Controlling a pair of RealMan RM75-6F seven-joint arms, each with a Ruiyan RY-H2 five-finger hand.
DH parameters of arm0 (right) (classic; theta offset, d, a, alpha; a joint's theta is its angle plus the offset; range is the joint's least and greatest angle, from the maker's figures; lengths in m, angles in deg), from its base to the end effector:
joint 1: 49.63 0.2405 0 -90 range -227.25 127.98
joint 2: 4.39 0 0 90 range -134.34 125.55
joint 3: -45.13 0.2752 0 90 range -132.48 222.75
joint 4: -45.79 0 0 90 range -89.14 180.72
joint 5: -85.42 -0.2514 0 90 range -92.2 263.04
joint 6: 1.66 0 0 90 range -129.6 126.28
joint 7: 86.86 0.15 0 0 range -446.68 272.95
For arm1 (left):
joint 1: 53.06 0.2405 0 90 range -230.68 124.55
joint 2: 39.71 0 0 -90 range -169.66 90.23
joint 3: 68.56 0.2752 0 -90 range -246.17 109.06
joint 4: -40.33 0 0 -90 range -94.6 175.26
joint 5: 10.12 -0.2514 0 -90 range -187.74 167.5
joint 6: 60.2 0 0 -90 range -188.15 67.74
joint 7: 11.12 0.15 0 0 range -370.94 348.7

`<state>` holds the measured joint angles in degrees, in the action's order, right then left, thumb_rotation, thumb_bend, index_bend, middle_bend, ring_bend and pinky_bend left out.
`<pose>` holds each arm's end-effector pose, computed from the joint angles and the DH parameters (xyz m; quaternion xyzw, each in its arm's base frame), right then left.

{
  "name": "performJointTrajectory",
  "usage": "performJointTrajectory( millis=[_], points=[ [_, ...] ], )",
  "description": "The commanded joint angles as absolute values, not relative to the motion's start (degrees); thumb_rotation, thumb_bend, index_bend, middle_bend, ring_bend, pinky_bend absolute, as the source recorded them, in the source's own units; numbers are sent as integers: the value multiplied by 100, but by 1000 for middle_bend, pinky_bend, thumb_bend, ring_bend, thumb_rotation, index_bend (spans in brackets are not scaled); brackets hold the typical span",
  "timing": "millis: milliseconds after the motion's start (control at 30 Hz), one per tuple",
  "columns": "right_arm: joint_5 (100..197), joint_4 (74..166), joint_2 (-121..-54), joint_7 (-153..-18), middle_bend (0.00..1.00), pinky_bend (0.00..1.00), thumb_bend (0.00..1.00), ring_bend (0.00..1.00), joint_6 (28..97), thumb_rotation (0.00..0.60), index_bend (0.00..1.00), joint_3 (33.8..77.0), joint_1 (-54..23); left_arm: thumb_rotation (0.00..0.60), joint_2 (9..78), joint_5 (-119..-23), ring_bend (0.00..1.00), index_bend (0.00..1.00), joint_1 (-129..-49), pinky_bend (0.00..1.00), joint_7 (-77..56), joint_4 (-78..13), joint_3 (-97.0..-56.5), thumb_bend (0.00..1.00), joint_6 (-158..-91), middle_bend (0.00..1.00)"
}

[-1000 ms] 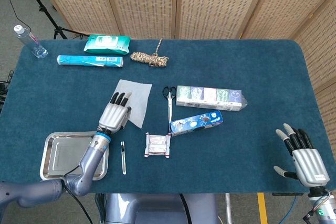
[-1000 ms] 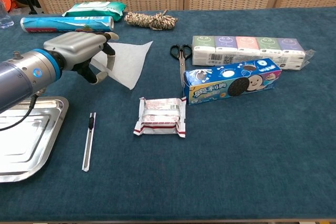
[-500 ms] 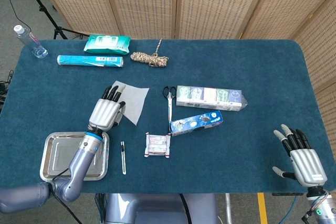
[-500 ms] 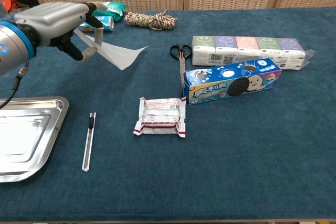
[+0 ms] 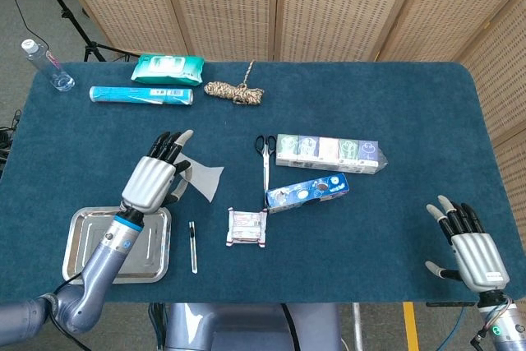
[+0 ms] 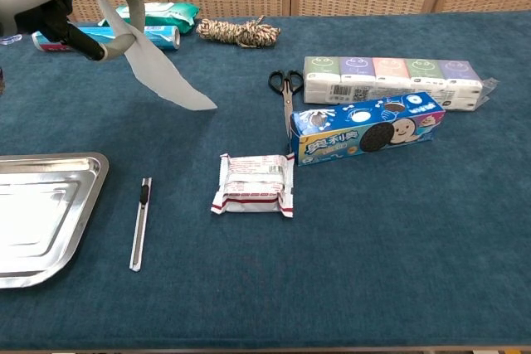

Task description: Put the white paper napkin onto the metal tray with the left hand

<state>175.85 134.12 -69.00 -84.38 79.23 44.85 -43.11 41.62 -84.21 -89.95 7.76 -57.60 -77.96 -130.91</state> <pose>-0.3540 -0.1882 0.1123 0.6480 -0.3931 0.3634 0.5418 -0.1382 0.3336 0.0076 -0.6946 -0.3245 -0.4758 0.4310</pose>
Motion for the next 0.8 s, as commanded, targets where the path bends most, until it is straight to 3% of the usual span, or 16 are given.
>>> performJointTrajectory(
  millis=[33, 500, 800],
  points=[
    [17569, 13409, -6903, -8450, 0, 0, 0, 0, 7907, 600, 112, 4488, -4306, 600, 3885, -8708, 0, 759, -8863, 0, 290, -5959, -7728, 574, -13152, 0],
    [17141, 13276, -6884, -8428, 0, 0, 0, 0, 7683, 600, 113, 4614, -4280, 600, 3333, -9415, 0, 761, -8661, 0, -1096, -6250, -7543, 592, -13100, 1],
    [16690, 13121, -6896, -8445, 0, 0, 0, 0, 7561, 600, 113, 4816, -4269, 600, 3104, -10188, 0, 761, -8461, 0, -1640, -6486, -7196, 595, -13319, 2]
  ],
)
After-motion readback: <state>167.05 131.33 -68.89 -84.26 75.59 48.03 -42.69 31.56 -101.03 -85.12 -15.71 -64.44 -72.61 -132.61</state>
